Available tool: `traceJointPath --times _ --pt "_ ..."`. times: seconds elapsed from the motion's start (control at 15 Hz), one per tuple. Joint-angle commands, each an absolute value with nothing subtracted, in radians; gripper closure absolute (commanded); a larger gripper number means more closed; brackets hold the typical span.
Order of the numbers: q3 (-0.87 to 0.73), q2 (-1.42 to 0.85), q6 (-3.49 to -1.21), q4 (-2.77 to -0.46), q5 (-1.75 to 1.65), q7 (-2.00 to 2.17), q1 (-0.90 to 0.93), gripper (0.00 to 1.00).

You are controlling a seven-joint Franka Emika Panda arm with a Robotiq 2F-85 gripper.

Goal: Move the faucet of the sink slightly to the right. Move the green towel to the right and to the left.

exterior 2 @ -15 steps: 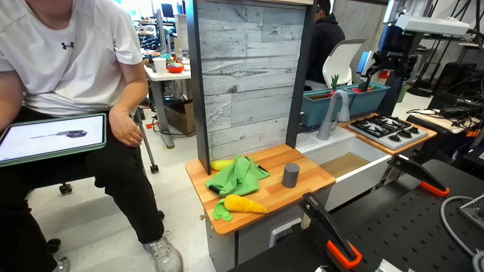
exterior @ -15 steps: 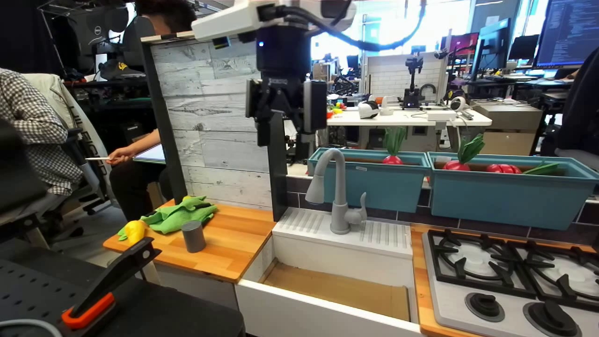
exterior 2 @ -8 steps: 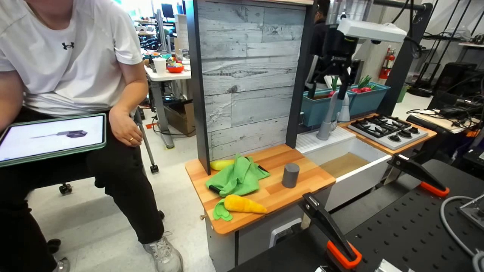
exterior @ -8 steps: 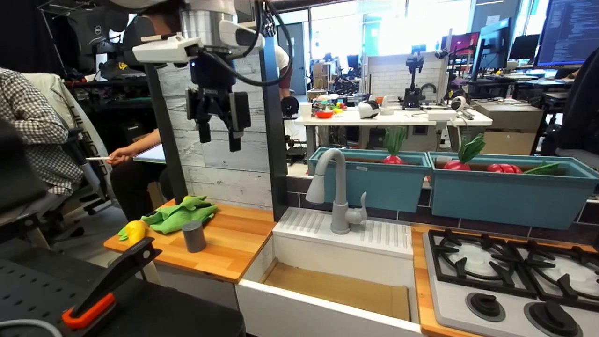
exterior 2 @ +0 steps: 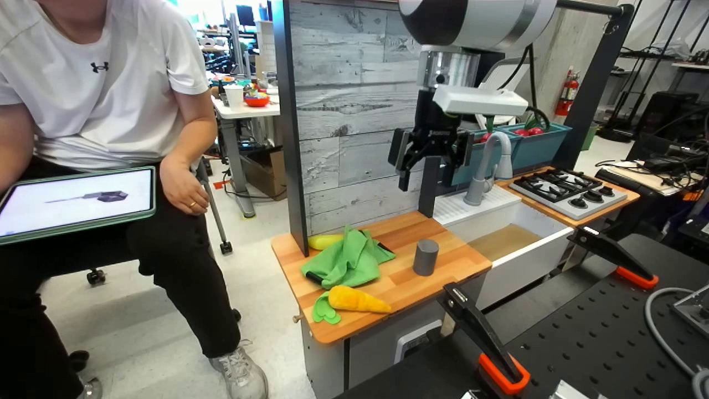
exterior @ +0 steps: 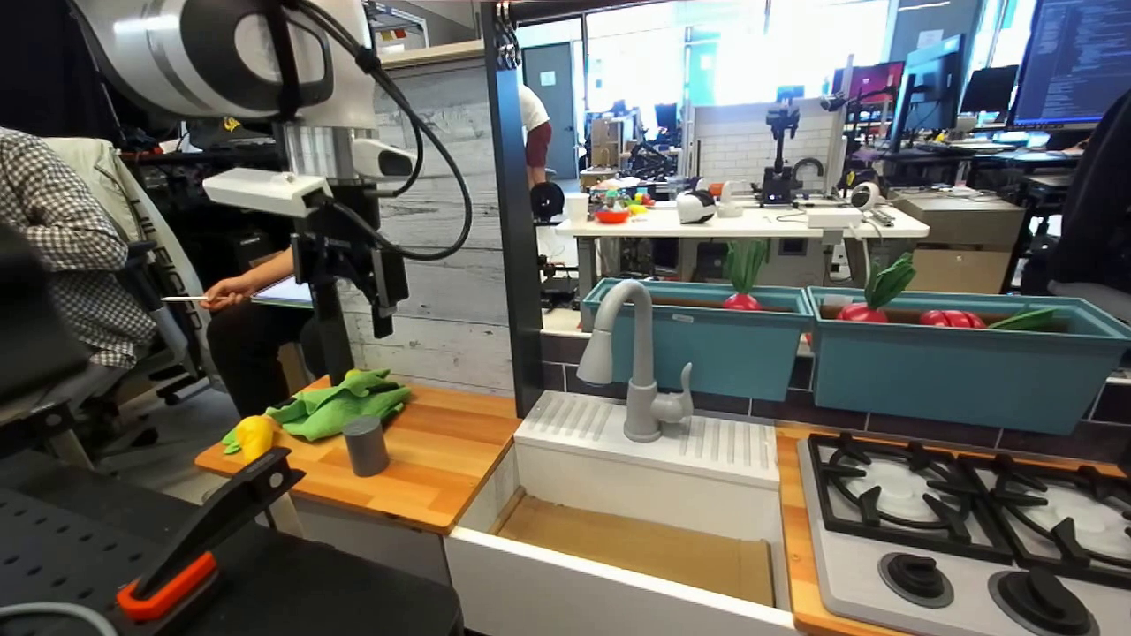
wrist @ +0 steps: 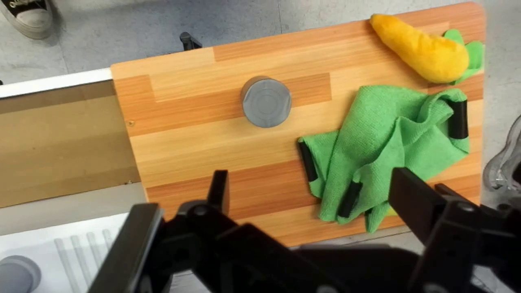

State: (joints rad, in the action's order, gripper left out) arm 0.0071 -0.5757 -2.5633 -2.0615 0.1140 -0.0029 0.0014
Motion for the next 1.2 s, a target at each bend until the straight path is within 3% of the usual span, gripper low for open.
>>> traceJointPath --times 0.0,1.07,1.13 --pt "0.021 -0.675 -2.624 -1.995 0.099 0.03 0.03 0.0" --pt "0.063 -1.001 -2.679 -1.664 0.107 0.088 0.101 0.0" --pt "0.063 -1.014 -2.678 -1.651 0.106 0.087 0.103 0.25"
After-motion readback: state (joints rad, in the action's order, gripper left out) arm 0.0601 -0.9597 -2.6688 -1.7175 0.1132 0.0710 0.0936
